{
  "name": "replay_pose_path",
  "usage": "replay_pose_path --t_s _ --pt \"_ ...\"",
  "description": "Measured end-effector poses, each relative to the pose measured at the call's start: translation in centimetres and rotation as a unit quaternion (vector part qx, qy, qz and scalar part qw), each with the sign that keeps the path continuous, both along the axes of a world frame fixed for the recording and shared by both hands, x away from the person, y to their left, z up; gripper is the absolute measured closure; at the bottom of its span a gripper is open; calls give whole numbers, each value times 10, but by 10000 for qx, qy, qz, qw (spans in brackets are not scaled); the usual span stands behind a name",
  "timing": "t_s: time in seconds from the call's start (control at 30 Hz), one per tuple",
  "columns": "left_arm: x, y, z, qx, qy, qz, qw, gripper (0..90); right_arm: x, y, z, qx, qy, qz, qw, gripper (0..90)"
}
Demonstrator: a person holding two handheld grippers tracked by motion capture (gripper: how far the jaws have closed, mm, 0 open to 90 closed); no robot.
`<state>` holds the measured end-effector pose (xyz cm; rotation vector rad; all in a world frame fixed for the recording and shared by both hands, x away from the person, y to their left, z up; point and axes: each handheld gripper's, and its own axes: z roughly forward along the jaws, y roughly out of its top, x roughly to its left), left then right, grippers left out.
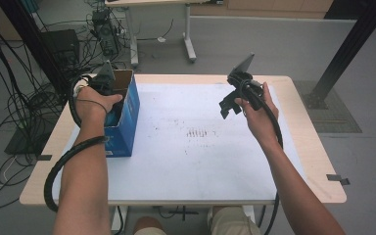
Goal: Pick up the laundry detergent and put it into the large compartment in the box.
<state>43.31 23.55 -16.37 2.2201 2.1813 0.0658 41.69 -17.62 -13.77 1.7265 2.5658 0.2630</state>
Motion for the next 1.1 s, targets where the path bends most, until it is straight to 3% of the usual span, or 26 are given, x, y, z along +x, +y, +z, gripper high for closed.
replay_pose_path --t_s 1.1 --pt "0 -1 0 5 3 -7 10000 373 -2 1 2 -6 -40 20 10000 55"
